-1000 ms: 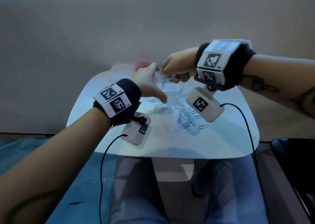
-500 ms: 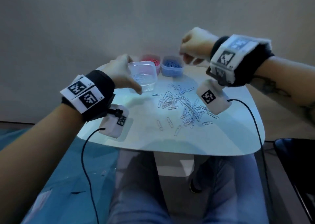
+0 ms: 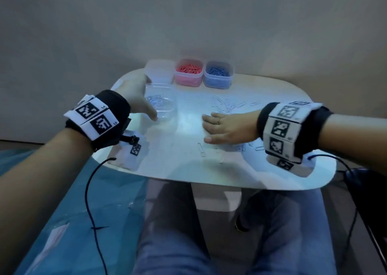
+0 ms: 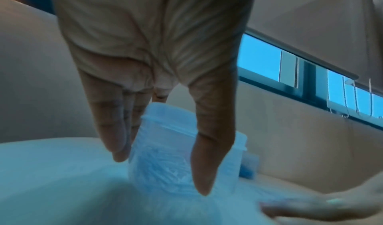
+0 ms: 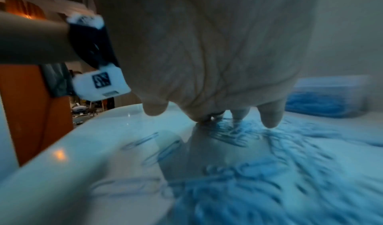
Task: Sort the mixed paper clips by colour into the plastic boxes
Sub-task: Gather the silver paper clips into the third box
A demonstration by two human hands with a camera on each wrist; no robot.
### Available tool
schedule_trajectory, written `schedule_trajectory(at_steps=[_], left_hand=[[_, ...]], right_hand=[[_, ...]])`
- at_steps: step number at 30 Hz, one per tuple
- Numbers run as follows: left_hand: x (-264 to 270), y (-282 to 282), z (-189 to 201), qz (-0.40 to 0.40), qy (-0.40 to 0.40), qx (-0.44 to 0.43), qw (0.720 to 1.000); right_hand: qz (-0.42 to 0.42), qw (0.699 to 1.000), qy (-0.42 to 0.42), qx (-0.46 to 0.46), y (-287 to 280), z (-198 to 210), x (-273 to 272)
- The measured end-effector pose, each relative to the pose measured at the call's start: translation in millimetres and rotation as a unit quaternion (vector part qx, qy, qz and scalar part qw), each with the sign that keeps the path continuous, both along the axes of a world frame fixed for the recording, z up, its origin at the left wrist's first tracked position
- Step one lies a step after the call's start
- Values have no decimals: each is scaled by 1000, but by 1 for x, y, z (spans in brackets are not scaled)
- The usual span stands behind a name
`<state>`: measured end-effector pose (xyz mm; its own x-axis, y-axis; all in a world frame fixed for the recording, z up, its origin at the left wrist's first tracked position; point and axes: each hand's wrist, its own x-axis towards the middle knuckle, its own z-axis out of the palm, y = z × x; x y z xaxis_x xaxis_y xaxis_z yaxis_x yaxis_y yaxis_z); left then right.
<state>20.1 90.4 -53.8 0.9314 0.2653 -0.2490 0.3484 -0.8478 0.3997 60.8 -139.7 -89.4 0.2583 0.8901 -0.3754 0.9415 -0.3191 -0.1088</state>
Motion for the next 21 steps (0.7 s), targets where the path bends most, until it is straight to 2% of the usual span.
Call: schedule_trajectory(at_steps=[1, 2, 3, 4, 6, 7, 8, 10, 11, 12, 13, 14, 15, 17, 18, 19, 21], left_hand=[[2, -3, -2, -6, 6, -6, 1000], [4, -6, -3, -13, 11, -9, 1000], [5, -8, -5, -16, 14, -7, 1000], [6, -10, -6, -19, 17, -1, 1000], [6, -13, -6, -27, 29, 13, 999], [5, -15, -5, -29, 36, 25, 999], [3, -17, -3, -34, 39, 43, 998], [-7, -23, 6, -44, 14, 115, 992], [-15, -28, 10, -48, -16, 161, 986], [-25, -35, 15, -53, -54, 193, 978], [-35, -44, 18, -65, -83, 192, 976], [-45, -53, 20, -85, -90, 162, 979], [-52, -62, 20, -115, -66, 129, 983], [-59, -76, 9, -184, 31, 94, 978], [-60, -83, 1, -211, 70, 81, 972], [-59, -88, -7, -227, 94, 67, 967], [-58, -97, -19, -232, 109, 19, 966]], right_hand=[[10, 1000, -5, 13, -3, 0, 5], [-25, 1000, -1, -14, -2, 5, 6], [-59, 996, -60, 5, 1, 10, 7], [-112, 990, -74, -36, 4, 14, 12], [-224, 972, -39, -64, 10, 9, 20], [-248, 967, -30, -59, 13, 5, 20], [-236, 969, -22, -71, 14, 1, 21], [-250, 968, 19, -4, 9, -10, 19], [-225, 973, 50, -7, 6, -9, 12], [-149, 989, 12, -10, 1, -7, 8], [-132, 991, 15, -9, -5, -1, 3], [-125, 991, -27, 29, -16, -1, 1], [-125, 991, -37, 20, -34, 0, 2], [-237, 970, -40, 44, -59, 6, 12], [-303, 949, -73, 58, -68, 9, 18], [-377, 920, -92, 56, -79, 8, 25], [-521, 851, -59, -4, -92, 10, 26]])
